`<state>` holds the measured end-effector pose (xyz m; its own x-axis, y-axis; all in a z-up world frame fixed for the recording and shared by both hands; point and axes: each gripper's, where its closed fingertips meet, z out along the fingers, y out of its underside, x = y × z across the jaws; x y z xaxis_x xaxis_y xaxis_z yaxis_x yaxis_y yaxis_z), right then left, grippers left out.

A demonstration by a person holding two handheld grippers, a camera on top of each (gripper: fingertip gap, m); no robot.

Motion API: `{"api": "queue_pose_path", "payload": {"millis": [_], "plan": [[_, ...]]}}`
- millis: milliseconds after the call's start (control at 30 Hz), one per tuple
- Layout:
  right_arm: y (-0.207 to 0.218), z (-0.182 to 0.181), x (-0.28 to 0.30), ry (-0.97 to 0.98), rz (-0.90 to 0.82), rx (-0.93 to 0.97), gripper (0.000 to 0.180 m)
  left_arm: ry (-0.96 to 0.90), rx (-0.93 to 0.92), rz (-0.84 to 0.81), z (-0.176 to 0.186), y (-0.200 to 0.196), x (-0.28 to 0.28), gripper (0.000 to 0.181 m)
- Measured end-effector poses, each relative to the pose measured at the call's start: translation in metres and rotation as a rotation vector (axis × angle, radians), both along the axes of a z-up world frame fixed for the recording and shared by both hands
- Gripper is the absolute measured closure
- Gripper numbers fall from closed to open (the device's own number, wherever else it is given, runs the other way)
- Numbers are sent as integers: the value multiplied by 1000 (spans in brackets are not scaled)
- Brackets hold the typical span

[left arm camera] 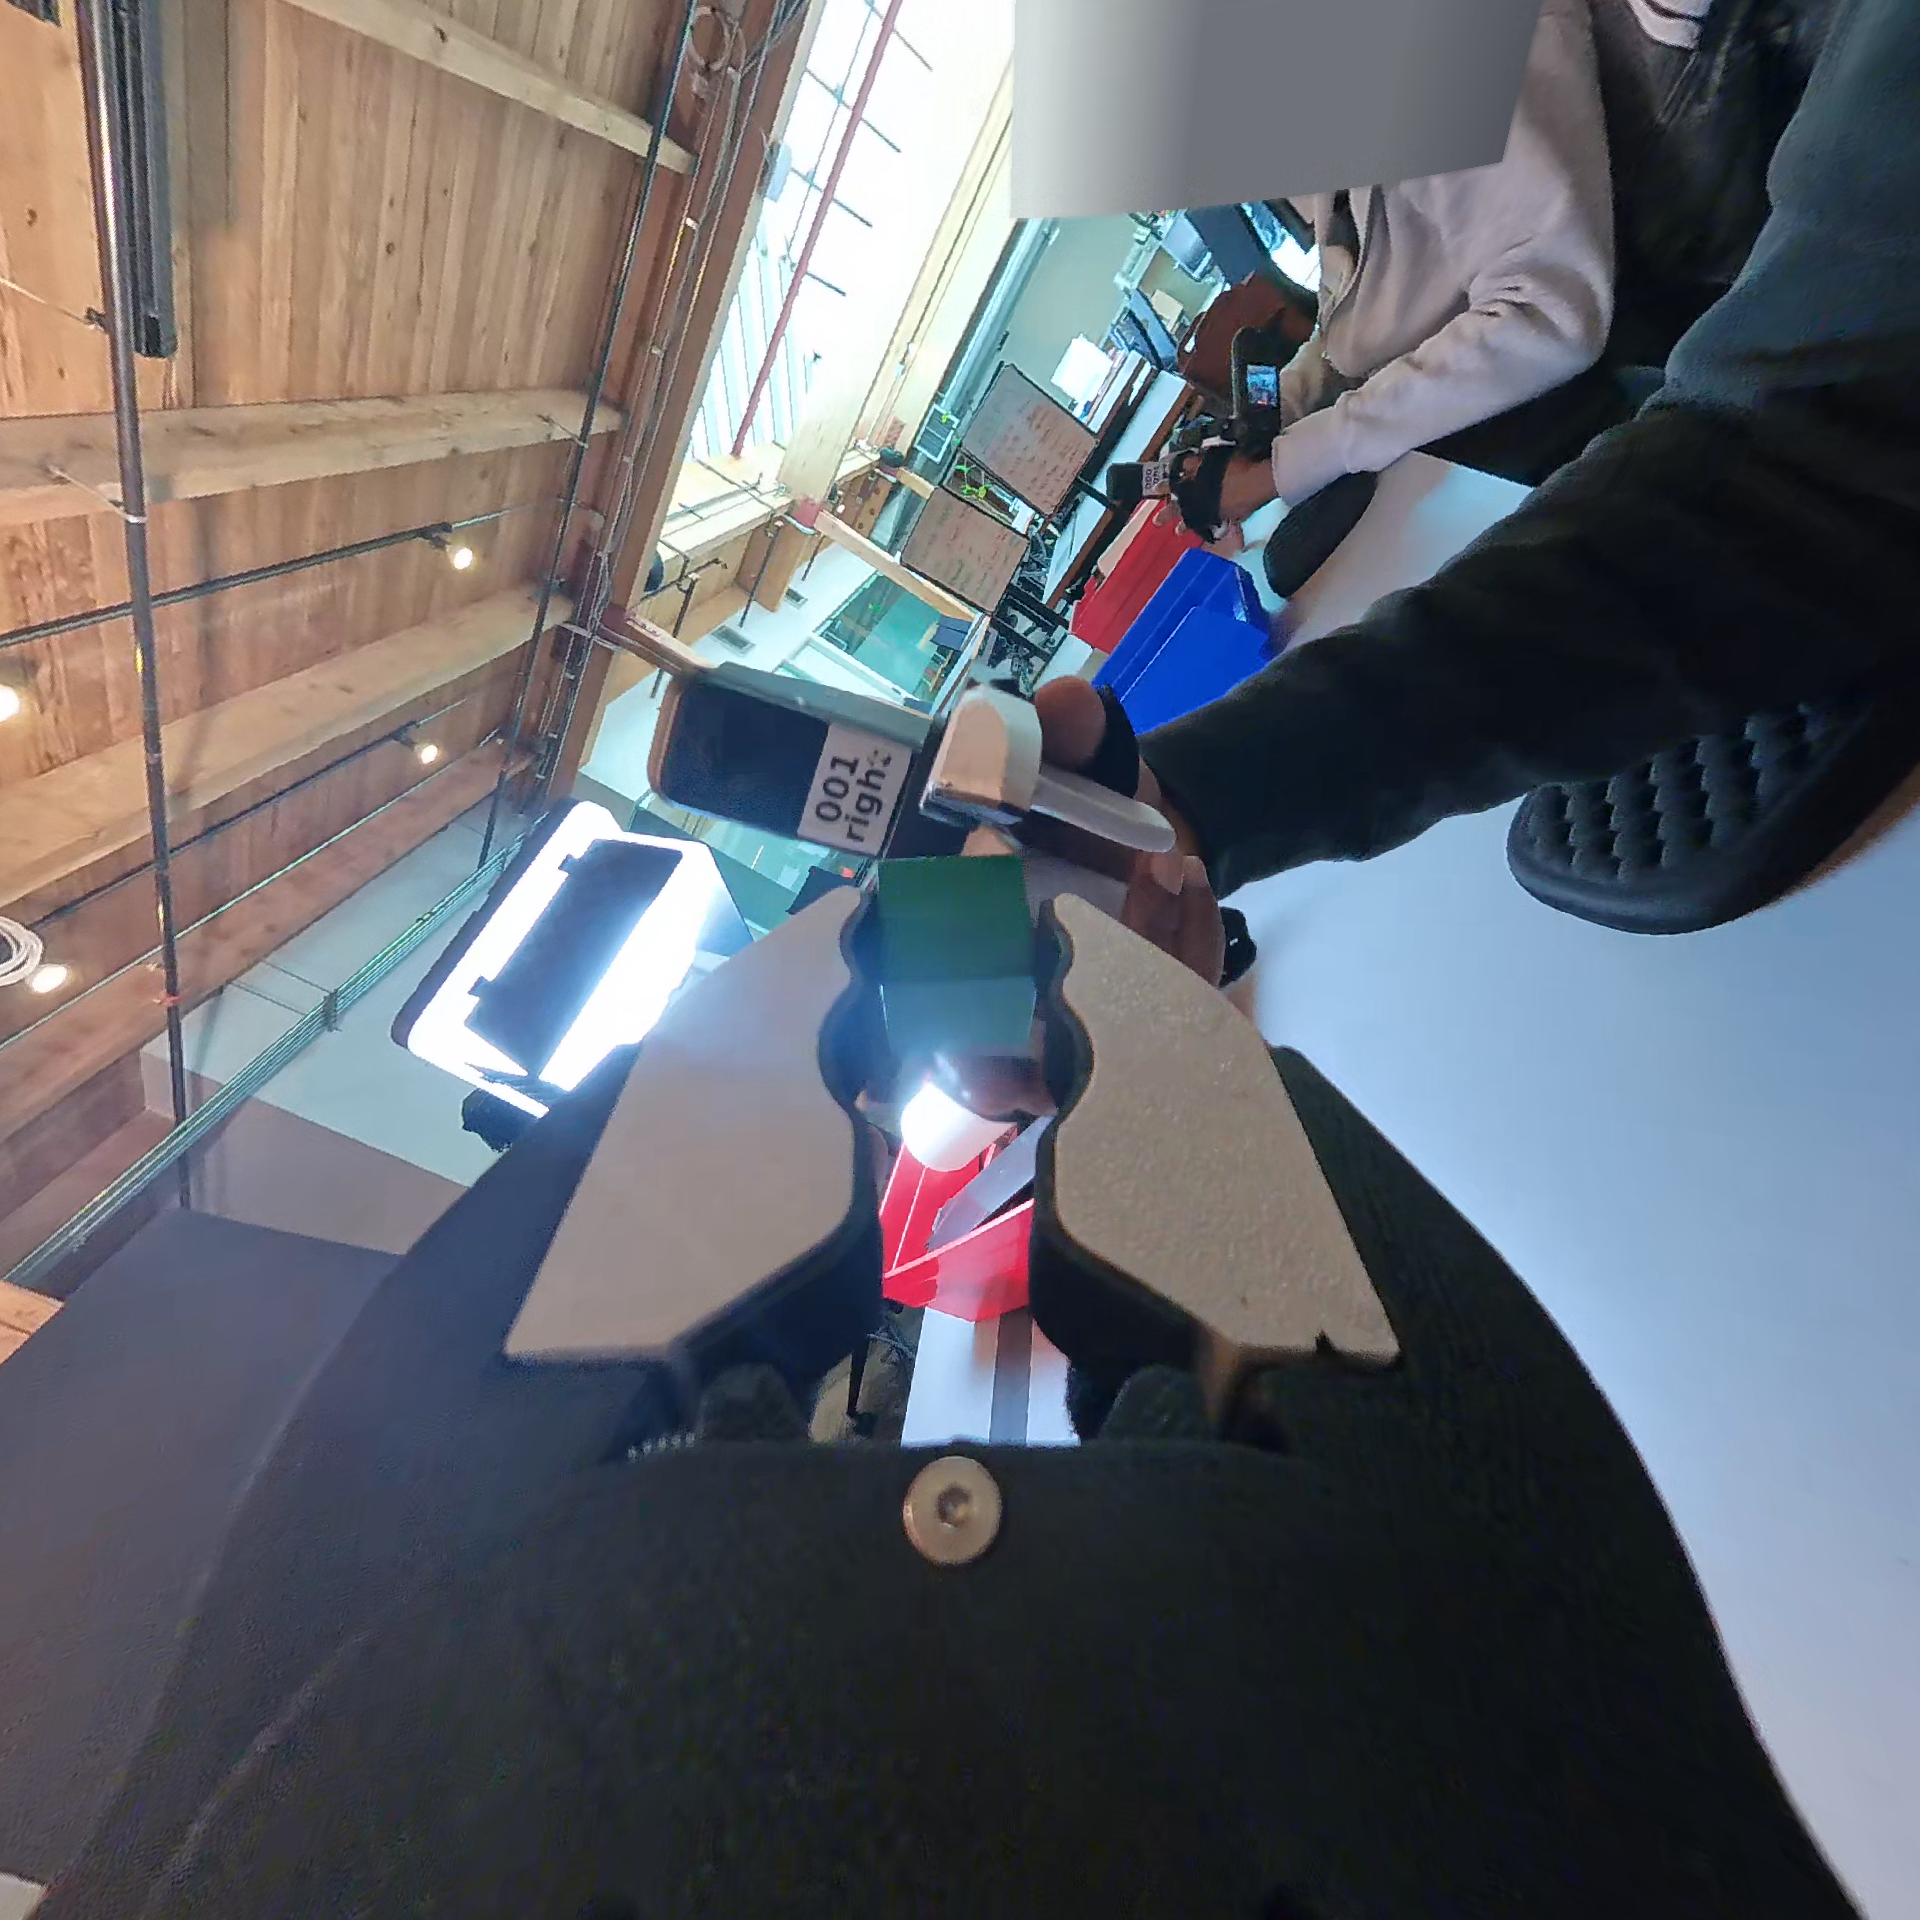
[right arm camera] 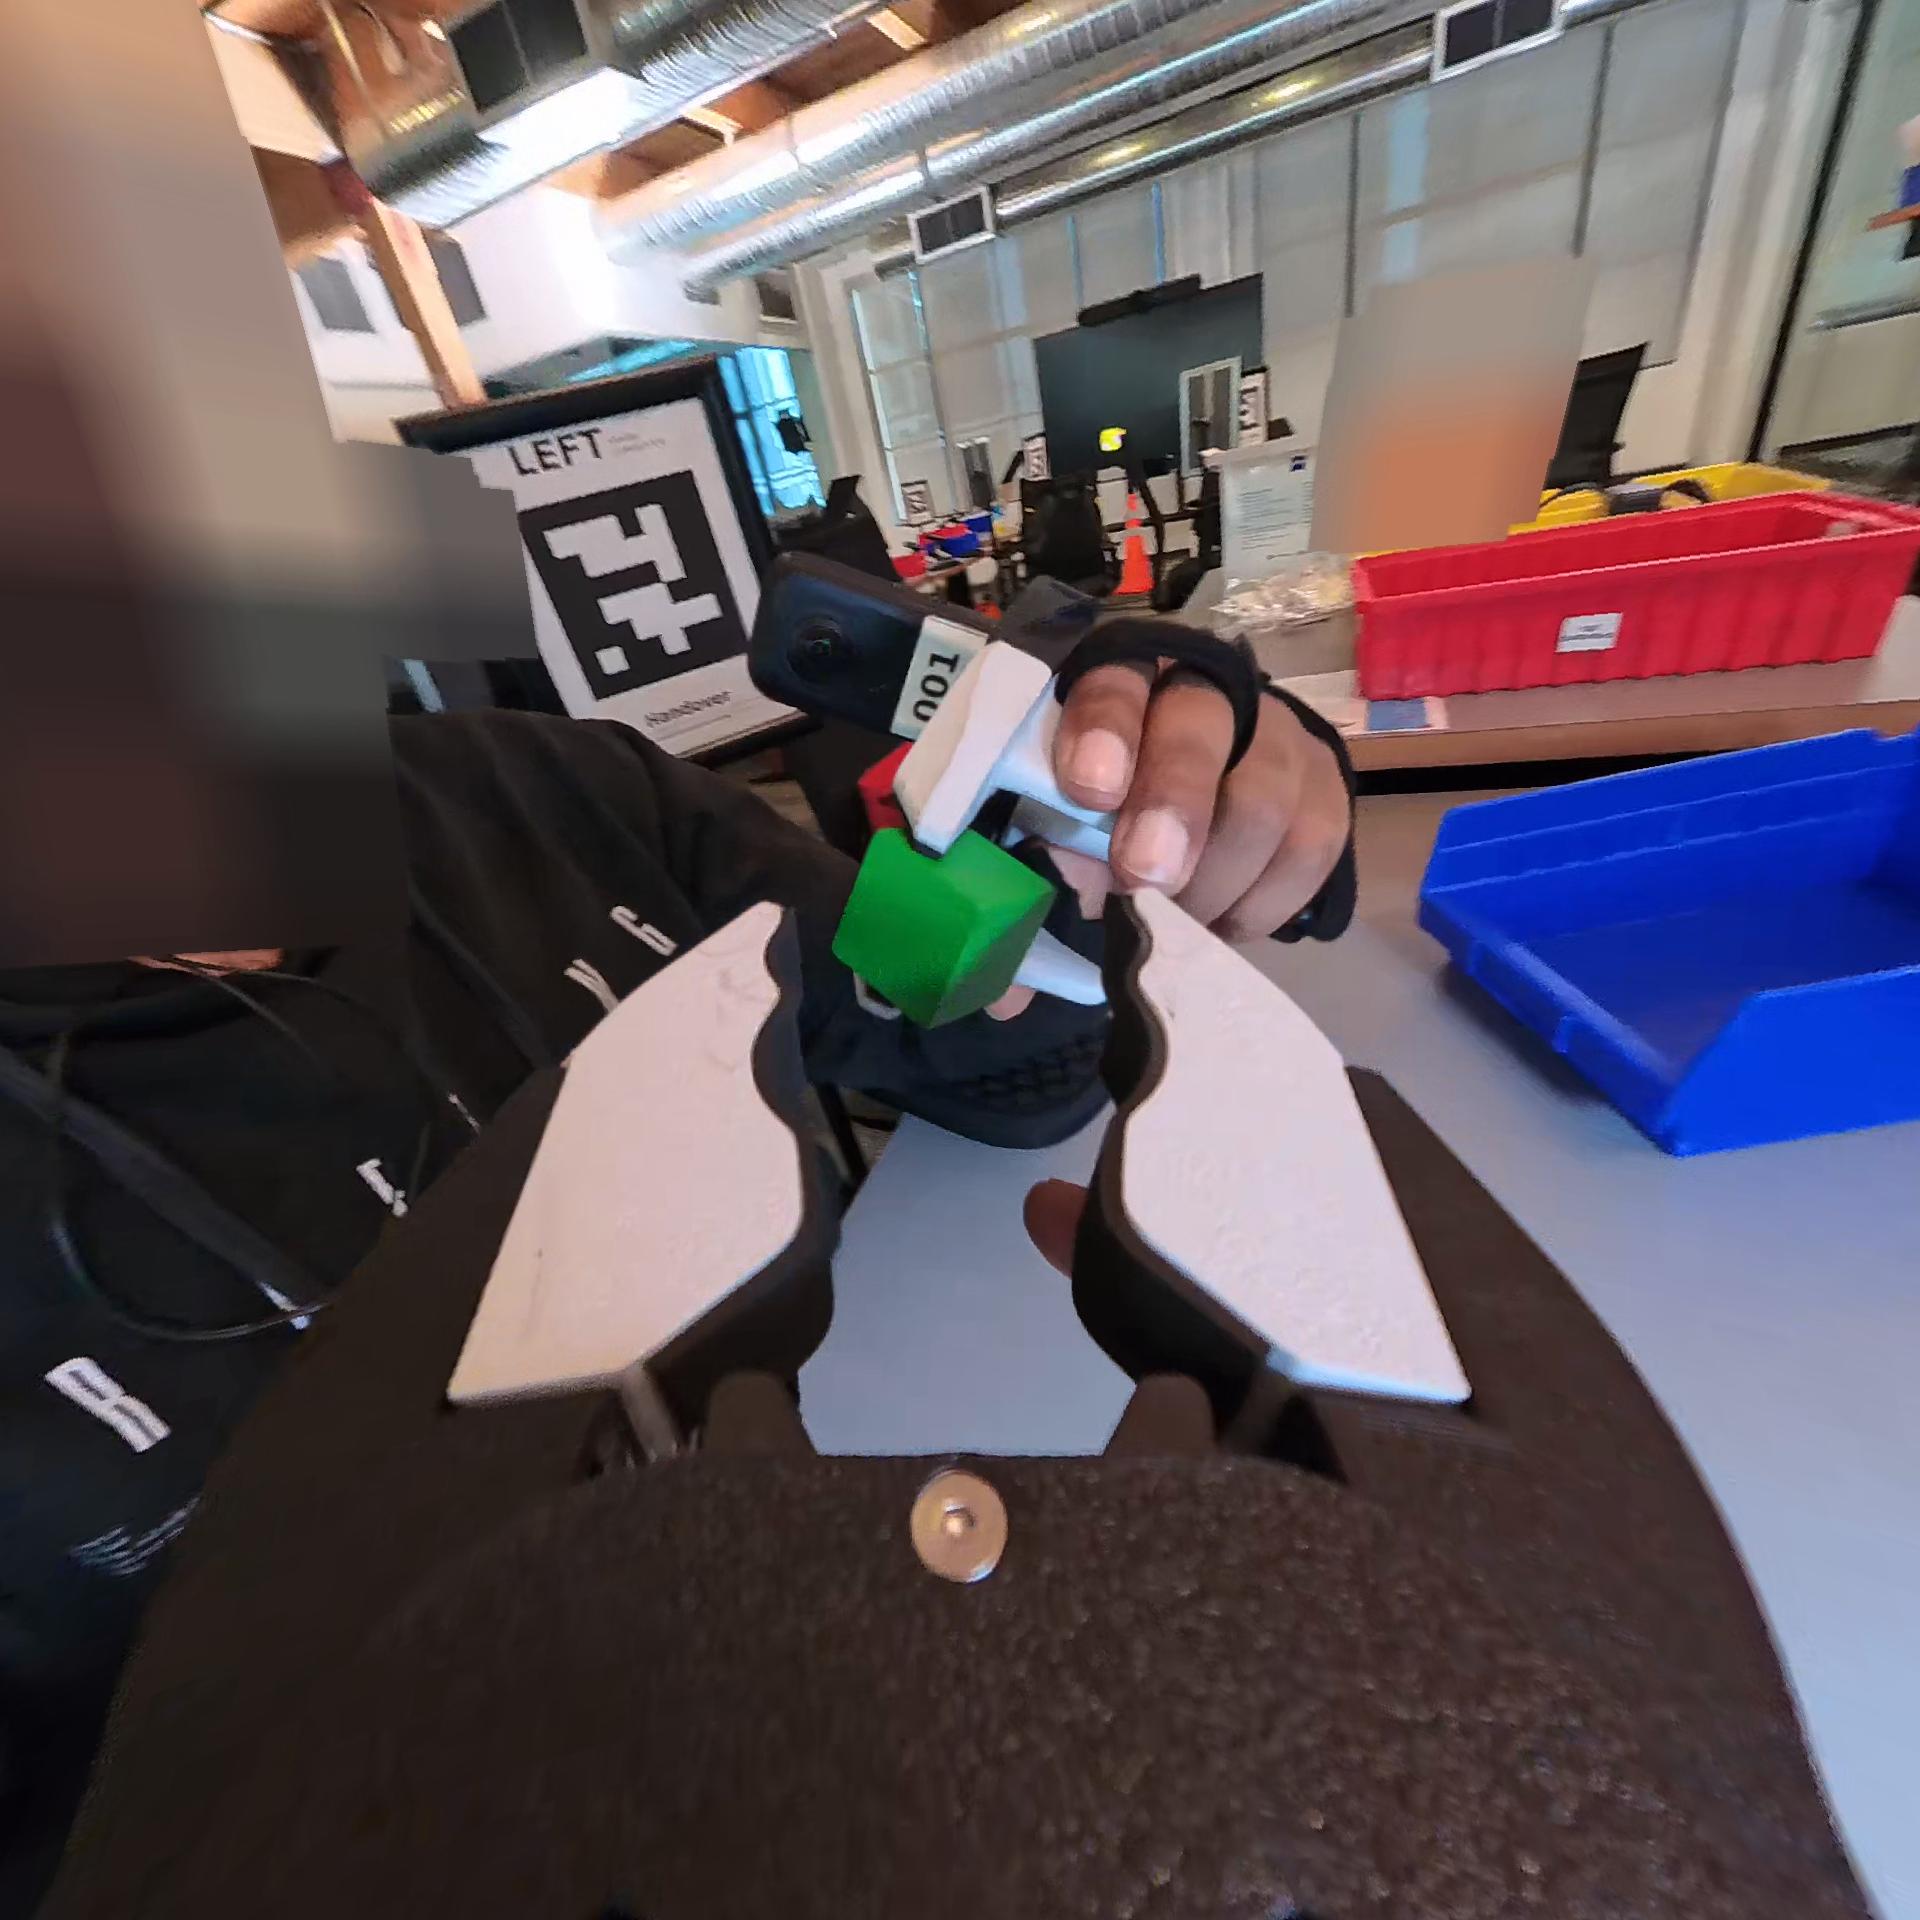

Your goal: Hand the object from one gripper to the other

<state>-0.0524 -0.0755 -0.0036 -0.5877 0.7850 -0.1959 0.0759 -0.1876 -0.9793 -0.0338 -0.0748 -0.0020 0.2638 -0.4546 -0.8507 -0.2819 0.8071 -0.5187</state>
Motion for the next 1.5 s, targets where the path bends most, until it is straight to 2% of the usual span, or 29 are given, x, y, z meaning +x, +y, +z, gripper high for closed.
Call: {"api": "queue_pose_path", "payload": {"millis": [133, 300, 533, 1167, 1333, 1500], "plan": [[-7, 0, 1, 11, 105, -90, 124, 19, -12, -17, -2, -4, 1, 152], [-16, -3, 1, 33, 170, -92, 127, 26, -33, -38, -3, -6, 2, 152], [-16, -1, -3, 70, 130, -67, 136, 13, -58, -60, -2, -8, 2, 152], [-7, -7, -10, 80, 16, 49, 135, 6, -113, -34, -5, 3, -3, 152], [3, -3, -10, 117, -71, 111, 135, -57, -246, -4, 2, 11, -8, 147], [18, 12, -7, 173, -339, 402, 135, -185, -452, -76, 17, 15, -23, 135]]}}
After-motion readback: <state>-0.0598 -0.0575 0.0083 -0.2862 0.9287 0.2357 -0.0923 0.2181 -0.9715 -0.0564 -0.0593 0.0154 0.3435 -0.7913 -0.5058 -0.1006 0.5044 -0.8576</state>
